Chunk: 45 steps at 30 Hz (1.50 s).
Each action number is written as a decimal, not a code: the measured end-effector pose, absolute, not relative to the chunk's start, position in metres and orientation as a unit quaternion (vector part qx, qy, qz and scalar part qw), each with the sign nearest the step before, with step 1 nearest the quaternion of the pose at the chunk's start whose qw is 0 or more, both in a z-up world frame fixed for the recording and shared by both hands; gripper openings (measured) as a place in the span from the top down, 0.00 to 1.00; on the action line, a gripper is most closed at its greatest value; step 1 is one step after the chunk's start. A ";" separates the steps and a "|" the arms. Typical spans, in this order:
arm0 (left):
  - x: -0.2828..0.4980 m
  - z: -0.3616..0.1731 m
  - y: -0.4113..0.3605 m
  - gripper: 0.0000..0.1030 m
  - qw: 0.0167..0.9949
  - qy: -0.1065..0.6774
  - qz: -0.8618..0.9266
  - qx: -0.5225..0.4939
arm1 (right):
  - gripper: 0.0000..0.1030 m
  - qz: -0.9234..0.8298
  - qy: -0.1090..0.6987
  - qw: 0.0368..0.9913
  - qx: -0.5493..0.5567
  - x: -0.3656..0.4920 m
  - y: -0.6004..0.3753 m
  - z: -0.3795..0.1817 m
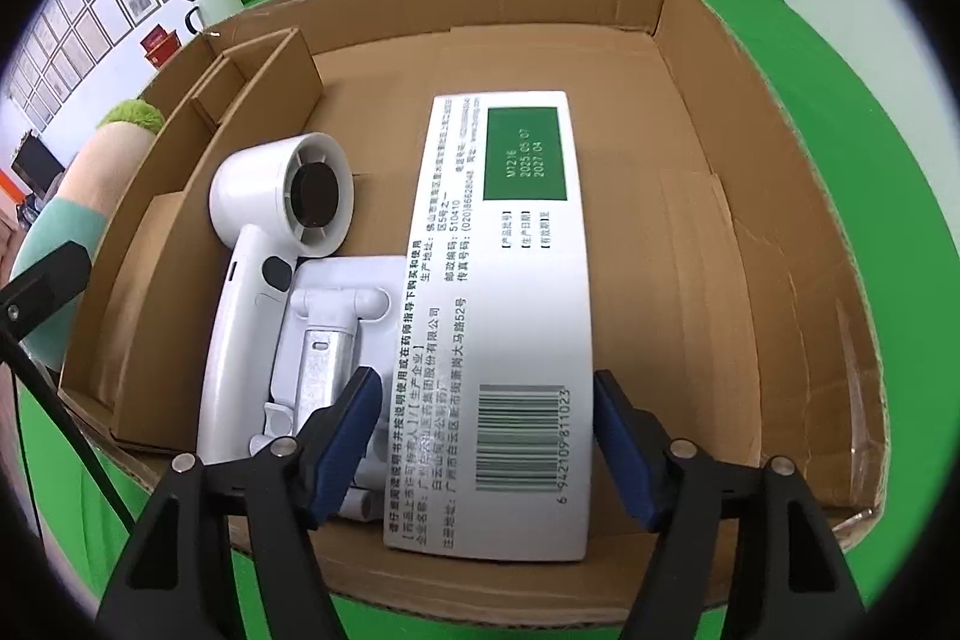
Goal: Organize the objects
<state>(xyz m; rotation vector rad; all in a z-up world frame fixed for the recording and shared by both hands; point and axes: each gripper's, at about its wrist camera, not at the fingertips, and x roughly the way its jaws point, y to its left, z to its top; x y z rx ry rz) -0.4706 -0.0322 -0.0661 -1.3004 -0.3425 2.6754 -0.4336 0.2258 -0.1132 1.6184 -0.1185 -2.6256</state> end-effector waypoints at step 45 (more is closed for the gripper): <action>-0.401 -0.118 0.006 0.00 -0.042 0.021 0.959 -0.280 | 0.01 -0.965 0.023 -0.002 0.260 -0.338 0.207 -0.098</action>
